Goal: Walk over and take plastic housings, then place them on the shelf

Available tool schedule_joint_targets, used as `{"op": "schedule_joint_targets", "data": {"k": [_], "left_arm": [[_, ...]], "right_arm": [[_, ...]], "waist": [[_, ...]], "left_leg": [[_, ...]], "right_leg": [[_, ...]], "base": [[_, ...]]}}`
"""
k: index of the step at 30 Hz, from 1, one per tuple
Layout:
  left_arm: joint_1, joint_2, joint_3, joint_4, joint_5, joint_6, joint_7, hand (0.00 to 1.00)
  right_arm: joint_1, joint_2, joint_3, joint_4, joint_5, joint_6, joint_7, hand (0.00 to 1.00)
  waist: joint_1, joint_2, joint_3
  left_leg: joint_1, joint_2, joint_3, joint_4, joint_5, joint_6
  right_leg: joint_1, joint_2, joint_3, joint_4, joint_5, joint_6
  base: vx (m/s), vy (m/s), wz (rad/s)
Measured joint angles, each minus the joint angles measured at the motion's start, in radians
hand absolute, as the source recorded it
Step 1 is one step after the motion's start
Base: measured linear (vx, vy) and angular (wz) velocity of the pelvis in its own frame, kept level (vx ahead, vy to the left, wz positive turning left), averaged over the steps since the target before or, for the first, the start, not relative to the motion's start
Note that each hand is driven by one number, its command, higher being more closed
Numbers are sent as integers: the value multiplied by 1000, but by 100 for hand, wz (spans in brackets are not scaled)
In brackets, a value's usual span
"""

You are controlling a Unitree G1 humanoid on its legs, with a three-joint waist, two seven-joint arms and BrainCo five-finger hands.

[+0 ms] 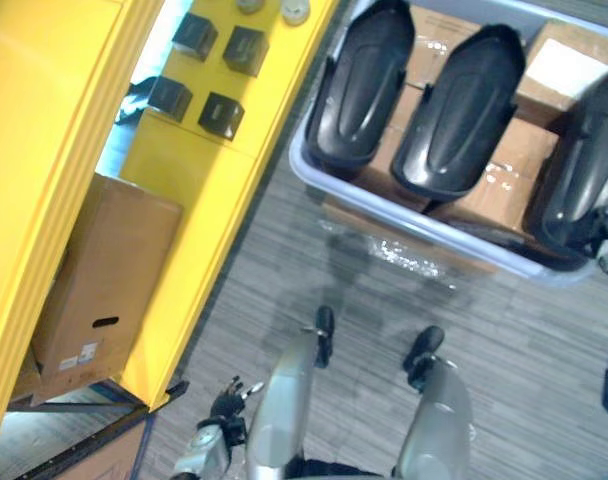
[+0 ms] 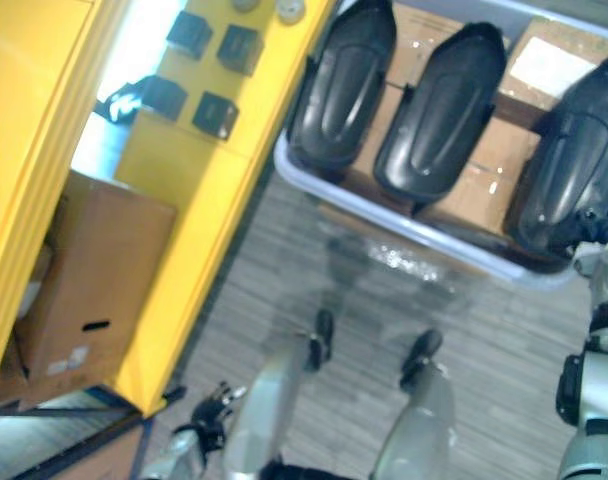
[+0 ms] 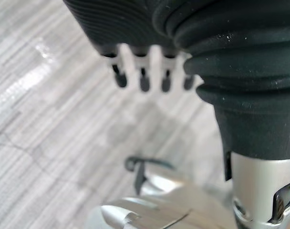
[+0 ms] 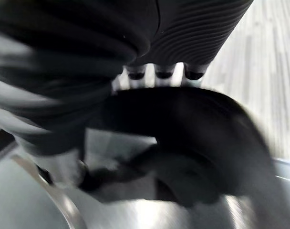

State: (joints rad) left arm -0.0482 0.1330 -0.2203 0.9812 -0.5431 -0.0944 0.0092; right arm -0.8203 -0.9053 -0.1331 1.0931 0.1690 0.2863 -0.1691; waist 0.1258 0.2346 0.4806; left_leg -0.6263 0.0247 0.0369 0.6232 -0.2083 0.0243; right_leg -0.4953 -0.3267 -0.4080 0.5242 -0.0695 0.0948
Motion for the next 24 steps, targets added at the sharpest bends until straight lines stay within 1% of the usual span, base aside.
{"op": "schedule_joint_targets", "data": {"k": [2, 6, 9, 11, 12, 13, 14, 15, 17, 18, 19, 20, 21, 22, 23, 24], "left_arm": [[0, -2, 0, -1, -1, 0, -13, 0], [0, -2, 0, -1, -7, 0, -13, 0], [3, -1, 0, -15, -9, -7, -12, 0], [7, -1, 0, -23, -20, -30, -9, 0], [11, -2, -1, -44, -49, -45, -2, 0], [12, -2, -3, -54, -65, -50, 3, 0], [12, -5, -11, -75, -108, -63, 13, 0], [12, -5, -16, -88, -124, -69, 15, 0], [12, -7, -18, -150, -183, -83, 19, 0], [12, -7, -16, -166, -197, -87, 19, 0], [11, -7, -4, -194, -211, -100, 21, 0], [12, -7, 15, -220, -234, -103, 25, 0], [12, -7, 24, -234, -240, -103, 29, 0], [16, -7, 46, -269, -245, -104, 33, 0], [34, -2, 69, -323, -246, -108, 43, 0], [43, -1, 81, -350, -246, -108, 49, 0]], "right_arm": [[-7, -6, 3, 14, -33, -8, -4, 100], [-7, -2, 39, 15, -95, -32, -10, 100], [-6, 10, 61, 13, -148, -53, -38, 100], [0, 20, 77, 8, -180, -73, -78, 100], [23, 33, 76, -26, -212, -84, -125, 100], [33, 37, 75, -41, -229, -90, -148, 100], [54, 45, 75, -84, -263, -100, -183, 100], [63, 47, 75, -107, -271, -109, -194, 100], [91, 57, 75, -200, -343, -128, -246, 100], [96, 62, 75, -220, -352, -129, -255, 100], [101, 79, 76, -245, -385, -130, -276, 100], [115, 94, 76, -269, -403, -130, -294, 100], [123, 99, 76, -282, -410, -130, -300, 100], [142, 106, 75, -313, -420, -129, -317, 100], [149, 122, 75, -349, -428, -124, -330, 100], [155, 128, 74, -371, -432, -123, -338, 100]], "waist": [[5, 4, -2], [4, 4, -3], [4, 3, -3], [3, 2, -3], [3, 2, -3], [1, 2, -3], [-2, 0, -4], [-3, -1, -7], [-6, -3, -8], [-6, -11, -11], [-7, -24, -16], [-9, -37, -17], [-10, -42, -16], [-11, -56, -17], [-11, -79, -19], [-13, -90, -17]], "left_leg": [[-2, 1, 2, 1, 2, -4], [0, 7, 2, 0, 5, -8], [1, 13, 0, 0, 8, -12], [3, 18, -1, 1, 9, -13], [6, 19, -3, 1, 10, -15], [10, 20, -4, 0, 10, -16], [18, 21, -4, -1, 10, -16], [20, 22, -4, -2, 10, -16], [42, 24, -6, -12, 12, -18], [48, 22, -6, -22, 16, -18], [62, 18, -6, -42, 26, -18], [77, 16, -12, -61, 35, -22], [86, 15, -18, -68, 37, -24], [102, 13, -28, -81, 41, -28], [121, 13, -28, -97, 46, -32], [132, 13, -30, -104, 47, -34]], "right_leg": [[-9, -2, 3, 10, -3, -3], [-10, 3, 3, 16, -6, -9], [-9, 9, 3, 17, -7, -10], [-6, 14, 3, 16, -7, -11], [-1, 16, 1, 16, -7, -12], [4, 17, 0, 15, -7, -12], [13, 19, -1, 11, -7, -12], [16, 20, -1, 9, -7, -12], [46, 27, -7, -9, -7, -12], [49, 27, -6, -13, -6, -12], [61, 27, -11, -26, -5, -10], [80, 28, -23, -40, -4, -11], [95, 30, -31, -47, -3, -11], [116, 31, -42, -56, -4, -12], [132, 33, -47, -63, -5, -13], [143, 34, -52, -68, -5, -13]], "base": [[-7, -7, -2], [-4, -5, -1], [0, 0, 0], [0, 0, 0], [0, 0, 0], [0, 0, 0], [0, 0, 0], [0, 0, 0], [0, 0, 0], [-12, -4, 7], [10, -17, 14], [17, -23, 19], [30, -22, 26], [35, -23, 20], [45, -23, 16], [55, -24, 10]]}}
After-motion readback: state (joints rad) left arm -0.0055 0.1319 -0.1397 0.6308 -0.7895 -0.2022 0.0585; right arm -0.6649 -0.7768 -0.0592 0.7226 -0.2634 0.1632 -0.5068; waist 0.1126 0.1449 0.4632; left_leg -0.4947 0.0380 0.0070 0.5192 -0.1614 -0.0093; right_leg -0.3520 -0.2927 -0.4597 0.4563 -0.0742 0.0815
